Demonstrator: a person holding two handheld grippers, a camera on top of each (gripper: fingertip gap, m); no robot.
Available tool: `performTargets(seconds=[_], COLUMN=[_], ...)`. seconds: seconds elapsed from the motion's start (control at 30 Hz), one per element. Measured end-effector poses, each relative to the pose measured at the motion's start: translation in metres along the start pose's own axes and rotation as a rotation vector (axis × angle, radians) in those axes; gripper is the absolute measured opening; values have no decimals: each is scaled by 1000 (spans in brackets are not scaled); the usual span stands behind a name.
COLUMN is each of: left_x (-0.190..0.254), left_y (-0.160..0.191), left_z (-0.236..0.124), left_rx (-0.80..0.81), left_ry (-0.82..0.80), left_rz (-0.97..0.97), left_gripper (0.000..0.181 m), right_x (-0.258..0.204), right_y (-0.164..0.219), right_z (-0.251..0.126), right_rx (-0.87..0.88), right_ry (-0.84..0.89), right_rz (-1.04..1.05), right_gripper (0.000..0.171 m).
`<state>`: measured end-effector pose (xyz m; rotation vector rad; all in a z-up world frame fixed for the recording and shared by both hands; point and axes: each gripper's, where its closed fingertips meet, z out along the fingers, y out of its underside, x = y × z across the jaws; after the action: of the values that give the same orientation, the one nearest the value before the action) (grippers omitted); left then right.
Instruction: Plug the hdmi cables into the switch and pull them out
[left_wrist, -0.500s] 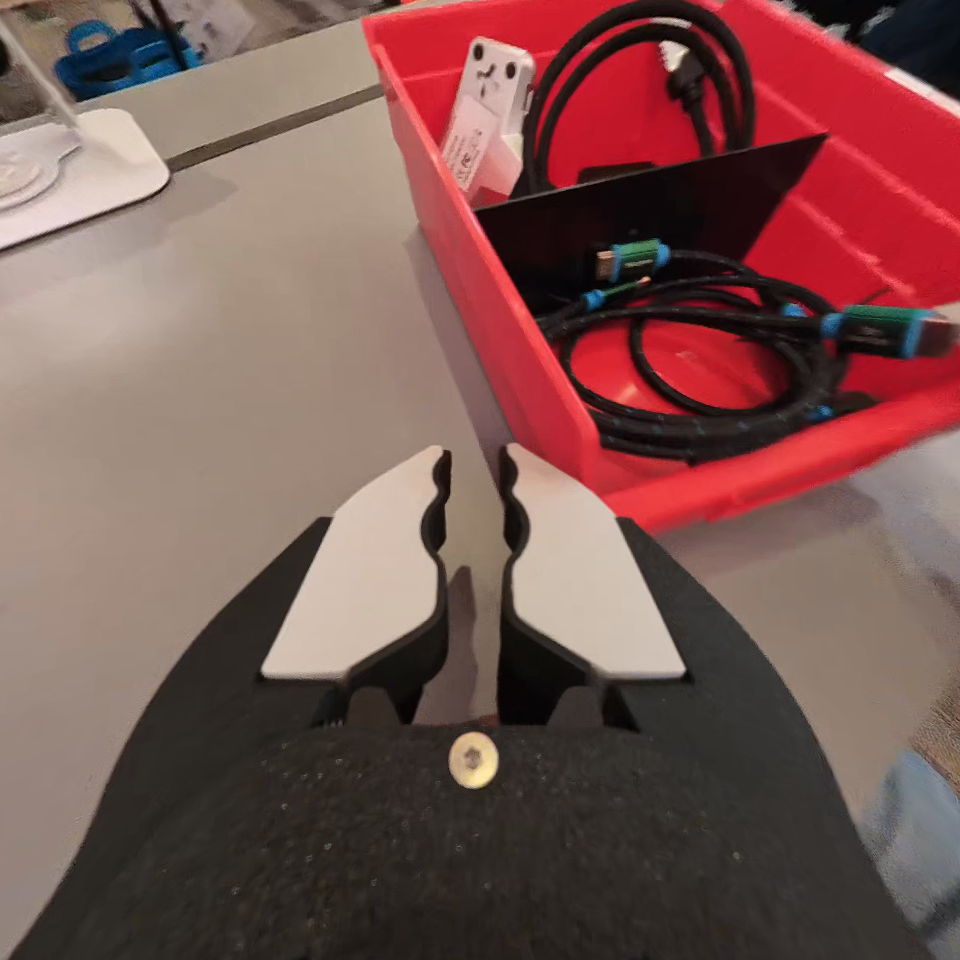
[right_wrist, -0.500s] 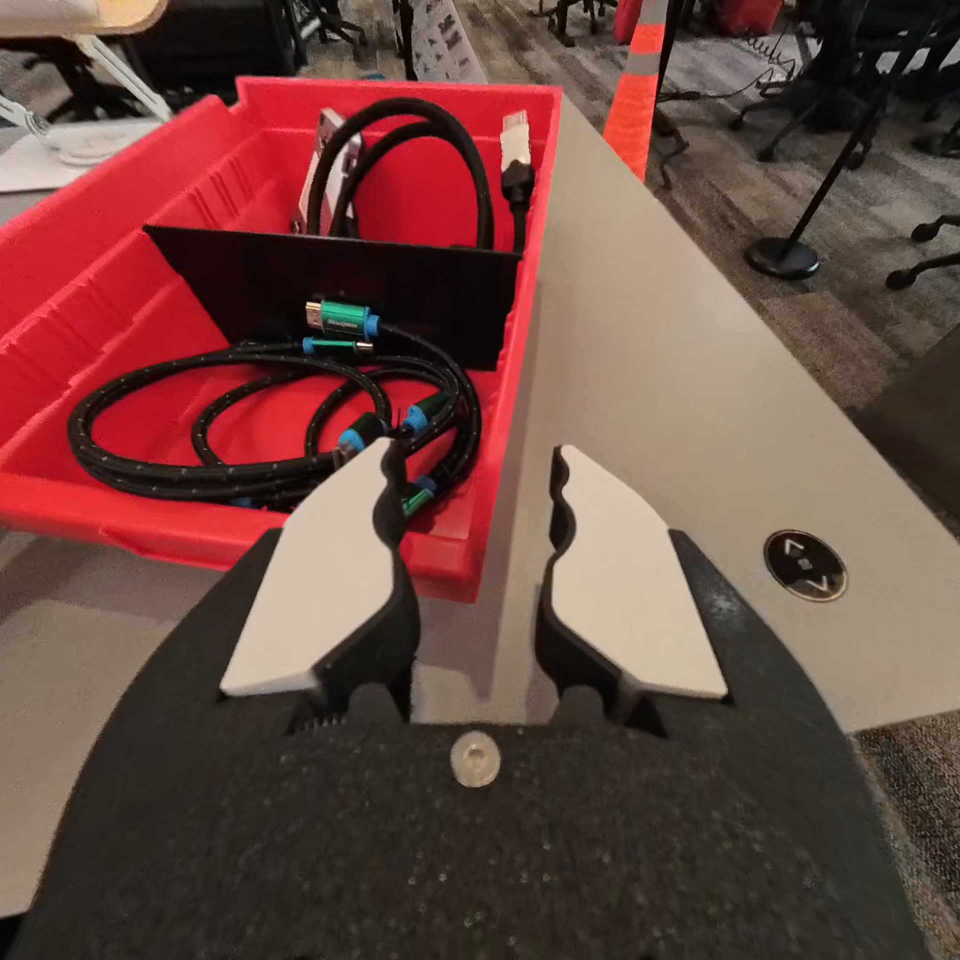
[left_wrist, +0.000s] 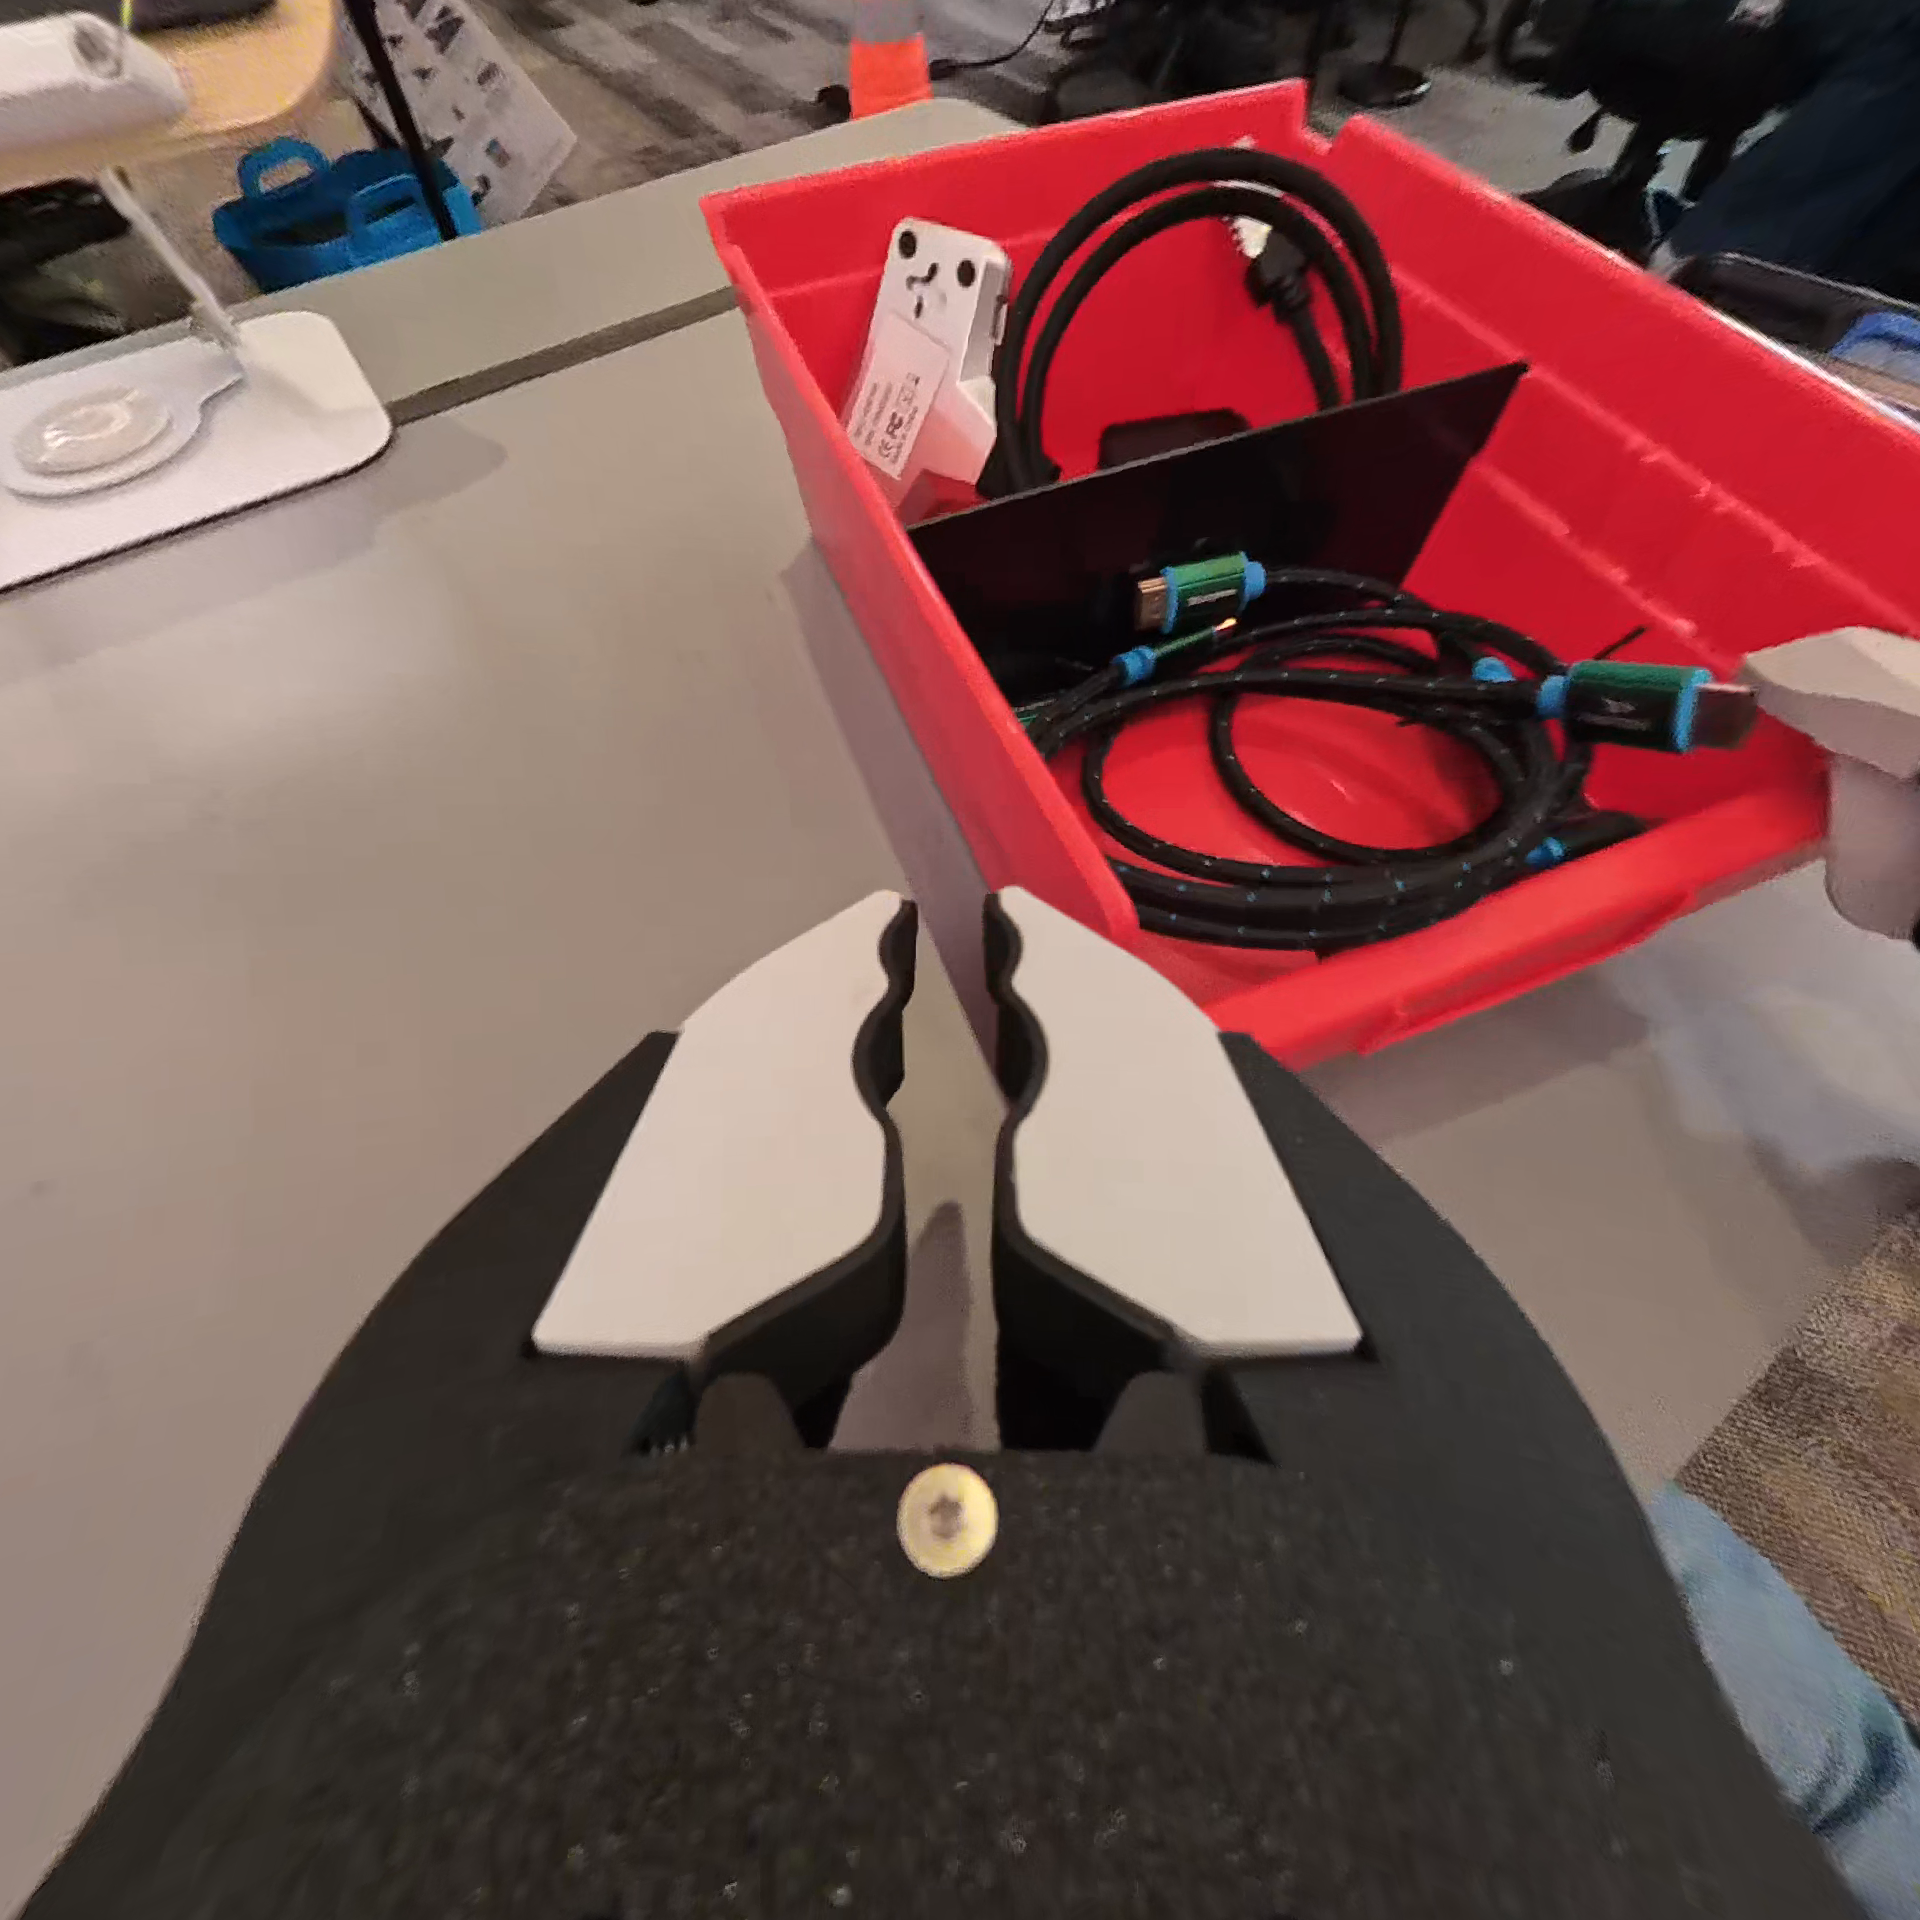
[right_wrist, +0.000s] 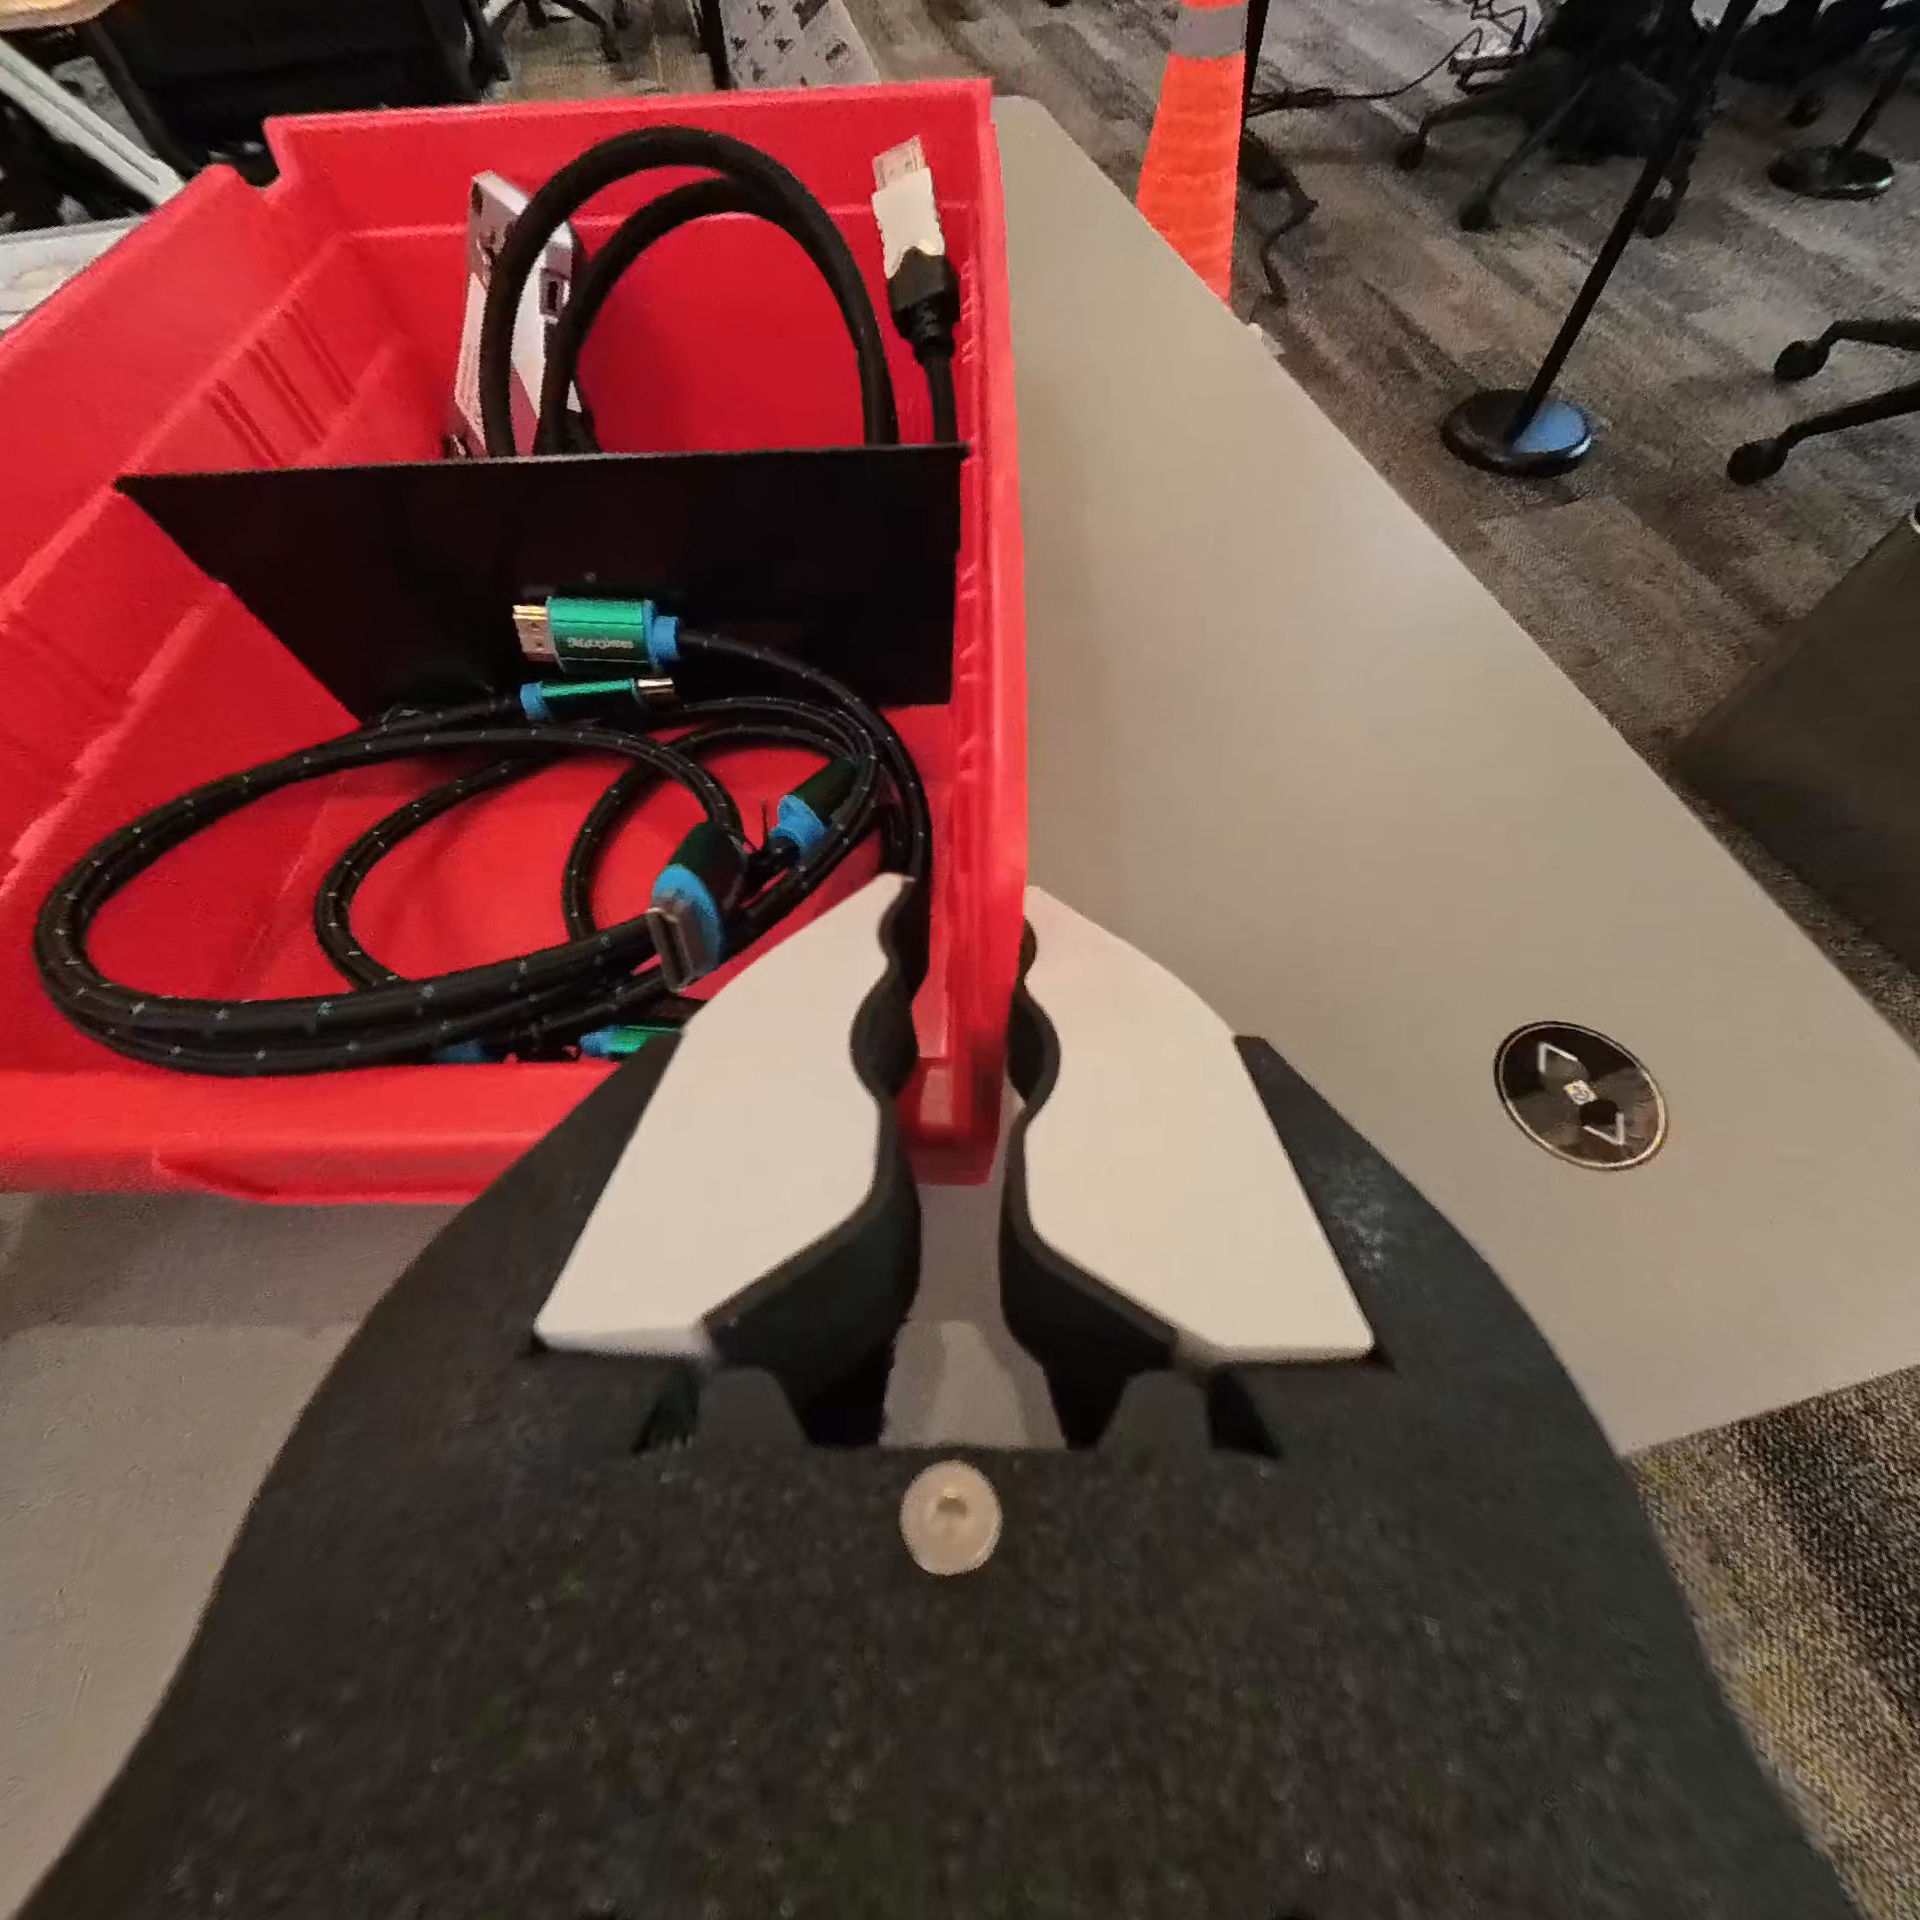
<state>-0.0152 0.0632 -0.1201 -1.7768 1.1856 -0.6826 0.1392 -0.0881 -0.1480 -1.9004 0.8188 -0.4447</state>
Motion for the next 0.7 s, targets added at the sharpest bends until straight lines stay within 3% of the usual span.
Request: performTargets(seconds=[0.13, 0.2, 0.33, 0.4, 0.47, 0.6, 0.7], left_x=[-2, 7, 20, 16, 4, -3, -8], left_y=[-11, -9, 9, 10, 5, 4, -13], left_z=[-19, -26, -2, 13, 20, 19, 7], left_rx=[61, 73, -5, -16, 1, 23, 101], left_ry=[23, 76, 74, 47, -8, 51, -25], left_rz=[-38, -45, -2, -9, 8, -28, 53], left_gripper=[32, 34, 44, 35, 6, 6, 5], right_x=[2, 2, -5, -9, -13, -20, -28], right_y=[0, -1, 0, 1, 3, 3, -5], right_z=[1, 0, 1, 0, -2, -5, -12], right_rx=[8, 5, 6, 7, 8, 10, 0], right_ry=[-22, -20, -11, -4, 6, 22, 17], right_rz=[26, 14, -20, -57, -81, -79, -20], right_gripper=[3, 3, 3, 3, 4, 4, 3])
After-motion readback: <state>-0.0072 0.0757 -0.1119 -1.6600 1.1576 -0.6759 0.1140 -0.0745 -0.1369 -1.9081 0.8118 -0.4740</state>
